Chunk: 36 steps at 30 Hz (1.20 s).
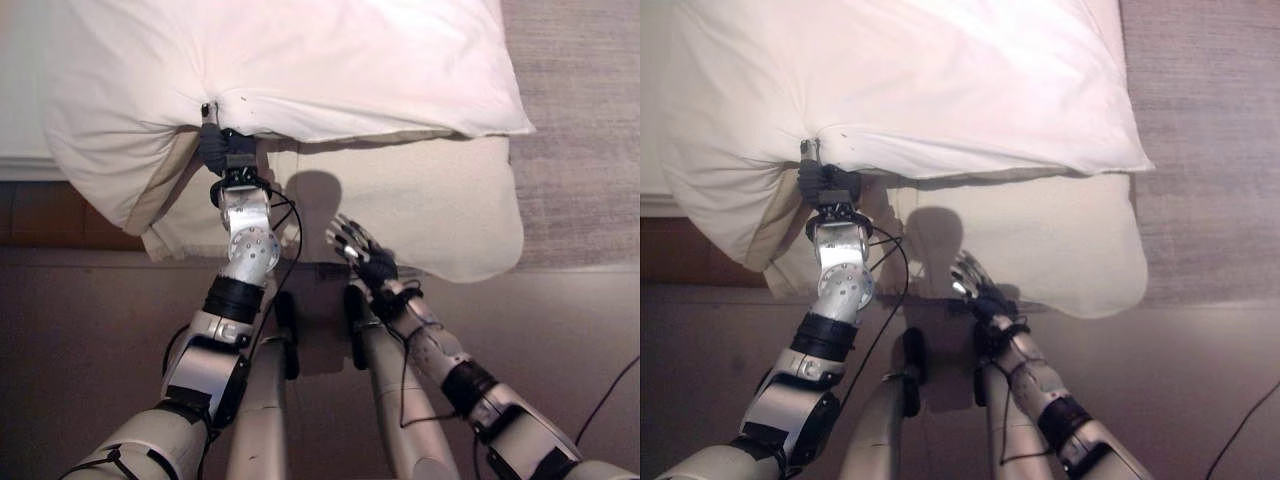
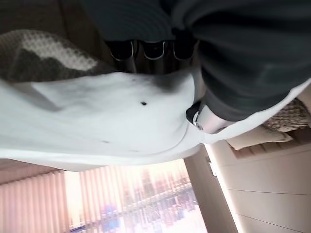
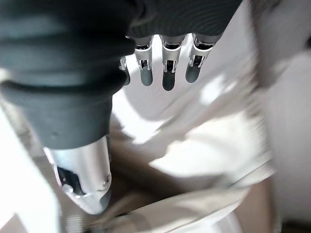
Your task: Make the bed
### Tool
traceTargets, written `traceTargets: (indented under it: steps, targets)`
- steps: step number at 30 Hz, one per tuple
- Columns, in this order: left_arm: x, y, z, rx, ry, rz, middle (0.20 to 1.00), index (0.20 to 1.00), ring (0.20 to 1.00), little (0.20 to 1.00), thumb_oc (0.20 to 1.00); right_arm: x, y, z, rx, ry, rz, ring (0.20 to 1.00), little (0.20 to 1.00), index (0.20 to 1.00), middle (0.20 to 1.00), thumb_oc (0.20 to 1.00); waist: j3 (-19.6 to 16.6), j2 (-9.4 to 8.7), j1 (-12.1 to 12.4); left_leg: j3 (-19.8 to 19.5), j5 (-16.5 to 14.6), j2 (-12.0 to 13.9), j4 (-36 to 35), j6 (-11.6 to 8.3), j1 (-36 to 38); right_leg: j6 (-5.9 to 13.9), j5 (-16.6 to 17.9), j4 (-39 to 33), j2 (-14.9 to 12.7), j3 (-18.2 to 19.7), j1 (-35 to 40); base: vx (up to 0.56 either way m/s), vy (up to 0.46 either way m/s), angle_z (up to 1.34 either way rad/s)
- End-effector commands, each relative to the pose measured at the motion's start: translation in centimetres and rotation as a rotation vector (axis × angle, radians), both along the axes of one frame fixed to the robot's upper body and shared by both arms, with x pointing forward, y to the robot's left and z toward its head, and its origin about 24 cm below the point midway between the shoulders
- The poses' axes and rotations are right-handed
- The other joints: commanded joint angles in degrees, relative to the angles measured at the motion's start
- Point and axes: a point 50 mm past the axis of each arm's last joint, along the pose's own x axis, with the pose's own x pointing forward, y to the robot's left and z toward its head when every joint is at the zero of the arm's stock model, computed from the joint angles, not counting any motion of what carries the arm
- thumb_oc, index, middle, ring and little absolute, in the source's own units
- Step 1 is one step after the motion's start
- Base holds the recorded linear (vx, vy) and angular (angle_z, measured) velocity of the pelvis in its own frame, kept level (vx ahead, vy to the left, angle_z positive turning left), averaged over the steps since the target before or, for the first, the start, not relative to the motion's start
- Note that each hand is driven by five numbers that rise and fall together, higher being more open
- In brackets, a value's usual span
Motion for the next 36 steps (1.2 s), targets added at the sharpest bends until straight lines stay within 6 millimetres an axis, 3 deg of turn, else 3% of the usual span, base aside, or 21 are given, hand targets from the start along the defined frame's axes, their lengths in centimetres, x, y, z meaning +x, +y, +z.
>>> traceTargets:
  steps: [1, 6, 7, 11, 20, 26, 36]
  targets:
    - [-2.8, 0.9, 2.8, 0.109, -0.235, 0.105, 0.2, 0.2, 0.2, 0.2, 0.2, -0.4, 0.6, 1.2, 0.199, 0.014, 0.012, 1.0, 1.0, 1.0, 1.0, 1.0, -2.35, 3.29, 1.41, -0.76, -1.95, -1.41, 1.04, -1.82, -0.15, 5.23, 3.16, -6.77, 0.71, -0.39, 1.81, 0.01, 0.002, 0.21]
    - [-3.2, 1.9, 2.6, 0.121, -0.223, 0.148, 0.2, 0.2, 0.2, 0.2, 0.2, 0.5, 0.7, 3.0, 0.308, 0.01, 0.008, 1.0, 1.0, 1.0, 1.0, 1.0, -2.35, 3.56, 2.52, -1.5, -1.63, -2.12, 1.02, -1.76, -0.23, 4.94, 2.79, -6.17, 0.3, -1.19, 1.77, 0.01, 0.001, 0.21]
    - [-3.5, 3.0, 2.0, 0.111, -0.201, 0.193, 0.2, 0.2, 0.2, 0.2, 0.2, 1.0, 0.7, 4.5, 0.427, 0.008, -0.002, 1.0, 1.0, 1.0, 1.0, 1.0, -2.22, 3.71, 3.58, -2.16, -2.01, -2.64, 1.02, -1.66, 0.26, 4.87, 2.2, -5.57, -0.06, -1.84, 2.22, 0.0, 0.005, 0.2]
    - [-3.8, 3.8, 1.5, 0.096, -0.183, 0.23, 0.2, 0.2, 0.2, 0.2, 0.2, 1.6, 0.4, 6.1, 0.516, -0.015, -0.012, 1.0, 1.0, 1.0, 1.0, 1.0, -2.08, 4.01, 4.22, -2.65, -1.75, -3.11, 1.1, -1.45, 0.03, 4.86, 2.19, -5.13, -0.54, -2.35, 2.09, 0.01, 0.027, 0.13]
    - [-3.8, 5.3, -1.1, 0.12, -0.06, 0.281, 0.2, 0.2, 0.2, 0.2, 0.2, 2.8, -3.5, 8.9, 0.715, -0.073, -0.186, 1.0, 1.0, 1.0, 1.0, 1.0, -2.58, 5.23, 5.14, -3.25, -1.36, -3.86, 0.31, -1.37, 0.41, 4.63, 1.34, -4.28, -1.3, -3.15, 2.02, 0.0, 0.022, 0.11]
    - [-3.7, 5.7, -1.5, 0.132, -0.033, 0.285, 0.2, 0.2, 0.2, 0.2, 0.2, 3.3, -5.2, 9.1, 0.736, -0.067, -0.287, 1.0, 1.0, 1.0, 1.0, 1.0, -3.02, 5.6, 5.09, -2.92, -1.67, -3.85, 1.0, -1.39, 0.18, 4.7, 1.14, -3.74, -1.41, -2.86, 1.62, 0.0, 0.005, 0.01]
    - [-4.3, 6.7, -1.4, 0.187, -0.026, 0.306, 0.2, 0.2, 0.2, 0.2, 0.2, 4.6, -8.6, 6.7, 0.651, 0.141, -0.566, 1.0, 1.0, 1.0, 1.0, 1.0, -3.39, 5.61, 5.33, -2.13, -2.0, -3.4, 1.26, -1.13, 0.21, 4.89, 1.25, -3.65, -1.43, -2.44, 1.2, 0.0, 0.0, -0.02]
